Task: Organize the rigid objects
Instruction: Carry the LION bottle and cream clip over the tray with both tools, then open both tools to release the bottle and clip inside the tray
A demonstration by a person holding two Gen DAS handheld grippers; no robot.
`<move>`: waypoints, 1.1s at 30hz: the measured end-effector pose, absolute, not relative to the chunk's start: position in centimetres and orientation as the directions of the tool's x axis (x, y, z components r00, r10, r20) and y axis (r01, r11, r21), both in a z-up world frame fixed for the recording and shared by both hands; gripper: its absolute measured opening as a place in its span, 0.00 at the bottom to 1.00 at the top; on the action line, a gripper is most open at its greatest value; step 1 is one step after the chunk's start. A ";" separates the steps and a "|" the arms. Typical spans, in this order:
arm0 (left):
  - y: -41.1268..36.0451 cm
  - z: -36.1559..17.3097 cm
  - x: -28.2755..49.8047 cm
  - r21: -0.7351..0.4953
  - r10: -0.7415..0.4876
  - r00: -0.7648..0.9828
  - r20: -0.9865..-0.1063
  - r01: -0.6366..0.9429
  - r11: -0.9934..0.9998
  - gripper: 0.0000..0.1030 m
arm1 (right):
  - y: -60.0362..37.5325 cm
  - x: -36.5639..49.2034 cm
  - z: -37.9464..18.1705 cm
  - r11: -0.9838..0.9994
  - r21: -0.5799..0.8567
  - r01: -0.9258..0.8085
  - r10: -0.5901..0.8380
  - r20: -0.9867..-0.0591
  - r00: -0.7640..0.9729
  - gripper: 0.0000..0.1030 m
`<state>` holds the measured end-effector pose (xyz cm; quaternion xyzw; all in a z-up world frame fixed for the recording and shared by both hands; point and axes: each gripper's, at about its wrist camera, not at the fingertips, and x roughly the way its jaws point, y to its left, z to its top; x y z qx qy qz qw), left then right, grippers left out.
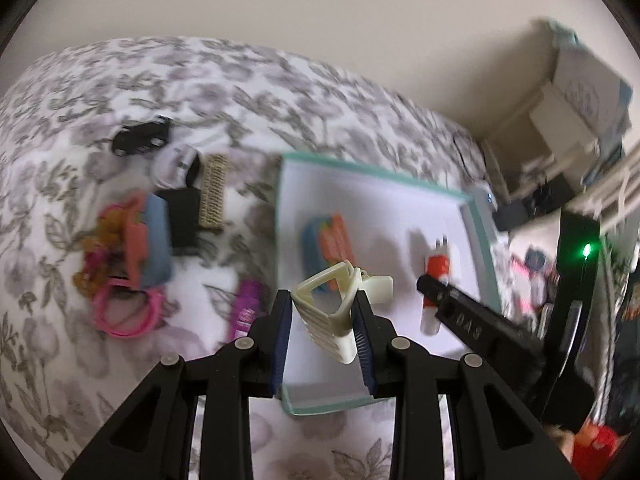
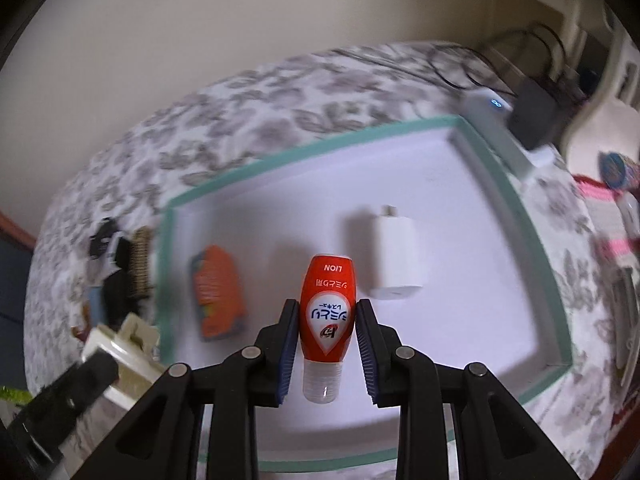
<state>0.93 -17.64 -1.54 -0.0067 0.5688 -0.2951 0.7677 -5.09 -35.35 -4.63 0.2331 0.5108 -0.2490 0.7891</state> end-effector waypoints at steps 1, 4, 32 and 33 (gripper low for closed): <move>-18.3 -1.9 0.6 -0.336 -0.451 0.167 -0.877 0.459 0.823 0.30 | -35.7 -5.3 -4.8 0.760 0.116 0.639 -0.152 -0.925 0.349 0.30; -19.6 -3.0 0.0 -0.318 -0.430 0.133 -0.893 0.488 0.813 0.30 | -36.6 -5.9 -5.3 0.739 0.135 0.660 -0.137 -0.929 0.343 0.30; -21.2 -5.6 0.4 -0.292 -0.383 0.091 -0.919 0.497 0.818 0.58 | -36.4 -5.3 -6.9 0.752 0.063 0.656 -0.149 -0.953 0.263 0.30; -21.2 -5.5 0.4 -0.288 -0.381 0.098 -0.919 0.495 0.820 0.59 | -36.5 -5.4 -6.6 0.749 0.070 0.659 -0.149 -0.951 0.270 0.30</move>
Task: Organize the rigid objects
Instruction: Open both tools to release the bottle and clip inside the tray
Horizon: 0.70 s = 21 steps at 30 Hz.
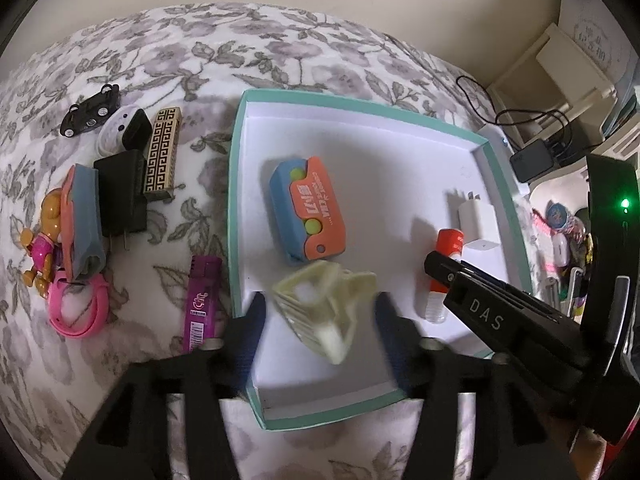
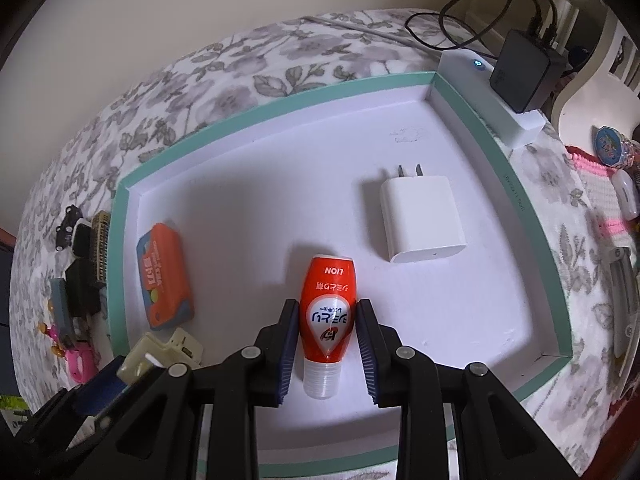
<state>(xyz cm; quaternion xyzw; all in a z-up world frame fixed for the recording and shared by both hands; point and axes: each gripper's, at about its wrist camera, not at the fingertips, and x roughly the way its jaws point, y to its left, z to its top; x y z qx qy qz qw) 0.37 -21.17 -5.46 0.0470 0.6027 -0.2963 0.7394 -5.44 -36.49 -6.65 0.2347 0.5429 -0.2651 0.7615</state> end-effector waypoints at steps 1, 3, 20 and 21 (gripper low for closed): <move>-21.1 -5.2 0.4 -0.286 -0.384 0.106 -0.917 0.497 0.819 0.60 | -36.5 -5.5 -6.4 0.747 0.076 0.661 -0.150 -0.949 0.278 0.30; -21.0 -4.7 0.4 -0.289 -0.393 0.117 -0.912 0.497 0.818 0.61 | -36.5 -5.7 -5.6 0.745 0.082 0.662 -0.161 -0.941 0.298 0.30; -16.9 -1.2 3.2 -0.221 -0.360 0.329 -0.873 0.391 0.893 0.85 | -35.3 -5.8 -0.9 0.771 0.115 0.626 -0.223 -0.872 0.436 0.30; -16.5 -1.2 3.4 -0.219 -0.354 0.337 -0.872 0.379 0.899 0.85 | -35.2 -5.7 -1.0 0.774 0.111 0.623 -0.222 -0.874 0.432 0.30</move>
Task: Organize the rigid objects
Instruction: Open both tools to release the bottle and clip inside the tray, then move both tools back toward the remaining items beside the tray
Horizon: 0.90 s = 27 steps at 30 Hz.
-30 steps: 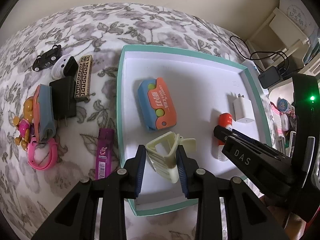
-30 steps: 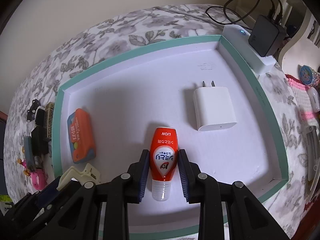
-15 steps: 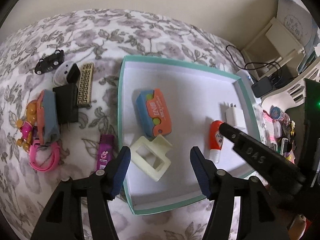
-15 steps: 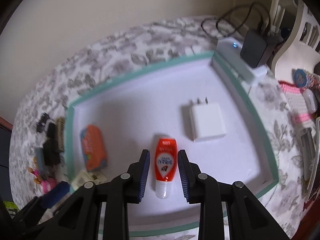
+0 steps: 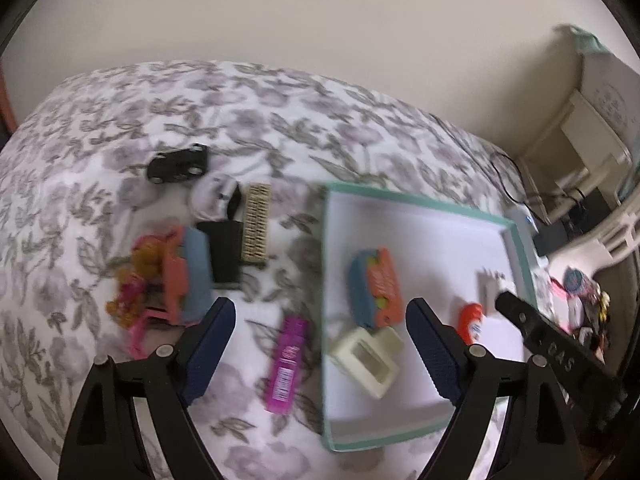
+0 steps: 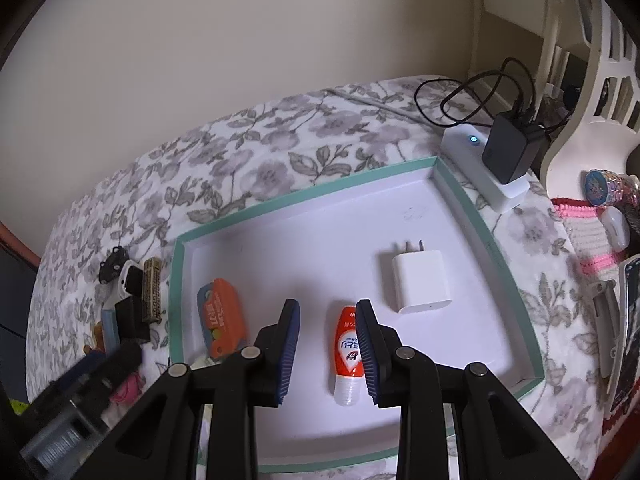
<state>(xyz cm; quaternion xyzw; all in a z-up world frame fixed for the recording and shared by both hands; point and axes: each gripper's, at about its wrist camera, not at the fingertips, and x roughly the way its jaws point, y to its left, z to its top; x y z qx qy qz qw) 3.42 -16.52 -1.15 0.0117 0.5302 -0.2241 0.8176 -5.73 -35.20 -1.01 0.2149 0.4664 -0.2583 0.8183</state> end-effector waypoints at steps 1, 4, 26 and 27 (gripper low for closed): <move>-16.1 -1.2 3.7 -0.218 -0.347 0.344 -0.873 0.363 0.906 0.85 | -35.0 -5.6 -1.2 0.779 0.104 0.618 -0.222 -0.877 0.427 0.30; -14.8 -1.4 4.5 -0.217 -0.326 0.356 -0.876 0.314 0.924 0.86 | -34.2 -5.1 -1.6 0.802 0.082 0.592 -0.217 -0.882 0.417 0.34; -0.1 -2.7 9.4 -0.157 -0.067 0.425 -0.903 -0.181 0.971 0.98 | -27.0 -1.6 -4.4 0.905 0.140 0.402 -0.078 -0.874 0.479 1.00; 0.2 -2.8 9.5 -0.158 -0.066 0.419 -0.906 -0.187 0.970 0.98 | -26.5 -1.4 -4.4 0.914 0.136 0.382 -0.071 -0.873 0.482 1.00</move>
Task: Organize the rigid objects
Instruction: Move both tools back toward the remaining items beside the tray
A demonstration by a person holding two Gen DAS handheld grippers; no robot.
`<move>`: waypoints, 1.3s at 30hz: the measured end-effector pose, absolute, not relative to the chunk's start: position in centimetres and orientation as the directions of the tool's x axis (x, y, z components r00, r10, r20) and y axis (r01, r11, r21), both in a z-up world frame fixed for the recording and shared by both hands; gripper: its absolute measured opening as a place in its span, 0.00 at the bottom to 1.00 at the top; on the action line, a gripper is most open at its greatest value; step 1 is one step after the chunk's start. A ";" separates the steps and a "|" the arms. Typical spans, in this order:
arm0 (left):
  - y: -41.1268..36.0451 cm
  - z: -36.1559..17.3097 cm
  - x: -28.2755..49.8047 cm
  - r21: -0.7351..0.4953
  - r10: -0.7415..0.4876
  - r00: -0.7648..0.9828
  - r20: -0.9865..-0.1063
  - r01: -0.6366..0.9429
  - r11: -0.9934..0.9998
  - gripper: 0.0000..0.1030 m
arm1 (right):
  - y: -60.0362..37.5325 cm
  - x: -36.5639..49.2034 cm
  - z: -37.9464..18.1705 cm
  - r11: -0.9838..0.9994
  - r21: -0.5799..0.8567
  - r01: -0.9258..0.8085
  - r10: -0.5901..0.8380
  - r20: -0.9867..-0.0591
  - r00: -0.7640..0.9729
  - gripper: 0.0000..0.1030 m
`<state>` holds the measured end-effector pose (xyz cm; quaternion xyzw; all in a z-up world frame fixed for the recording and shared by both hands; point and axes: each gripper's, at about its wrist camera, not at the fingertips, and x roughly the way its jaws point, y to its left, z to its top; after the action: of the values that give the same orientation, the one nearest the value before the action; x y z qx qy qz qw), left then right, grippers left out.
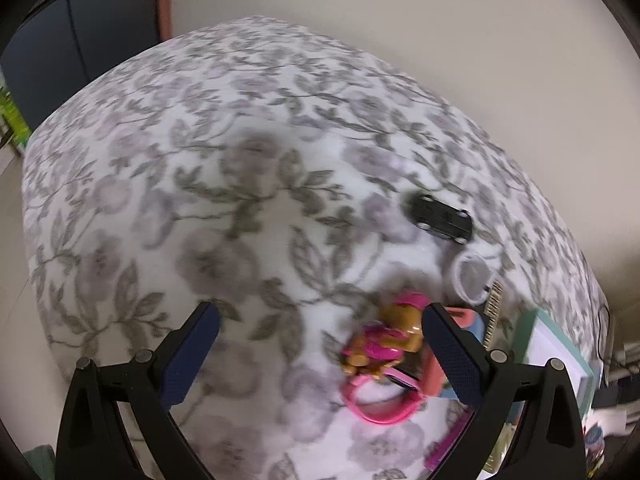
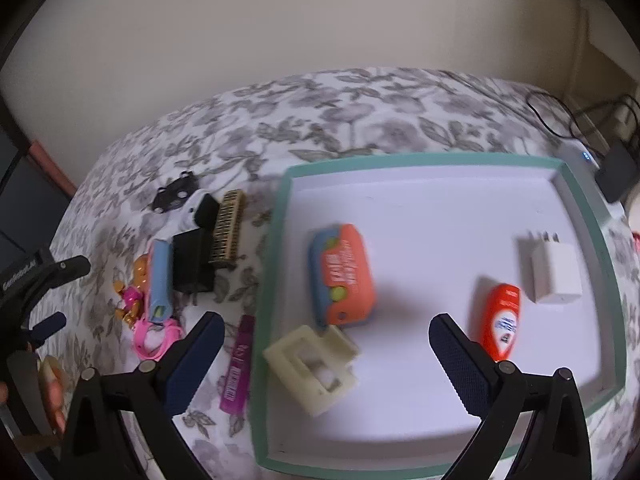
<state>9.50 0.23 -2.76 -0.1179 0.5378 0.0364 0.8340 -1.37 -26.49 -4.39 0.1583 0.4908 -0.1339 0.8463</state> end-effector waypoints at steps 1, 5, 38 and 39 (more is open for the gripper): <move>0.5 -2.8 9.5 -0.158 -0.068 0.412 -0.909 -0.190 0.969 0.98 | -26.1 -1.1 -4.4 0.921 0.137 0.365 -0.062 -0.873 0.483 1.00; 0.3 -3.4 9.6 -0.134 -0.061 0.381 -0.922 -0.167 0.977 0.98 | -24.4 -0.3 -4.5 0.943 0.113 0.312 -0.054 -0.875 0.481 1.00; -2.3 -8.3 9.5 -0.108 -0.093 0.171 -0.981 -0.078 0.991 0.98 | -17.9 1.8 -7.0 0.981 0.145 0.126 0.096 -0.938 0.334 0.70; -2.3 -8.3 9.5 -0.111 -0.096 0.170 -0.981 -0.081 0.991 0.98 | -17.8 1.9 -7.2 0.982 0.141 0.127 0.093 -0.942 0.323 0.70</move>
<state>9.50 -2.29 -8.32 -0.0686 0.6441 -0.0048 0.7619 1.88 -17.81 -7.25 0.0947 0.5817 -0.0103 0.8078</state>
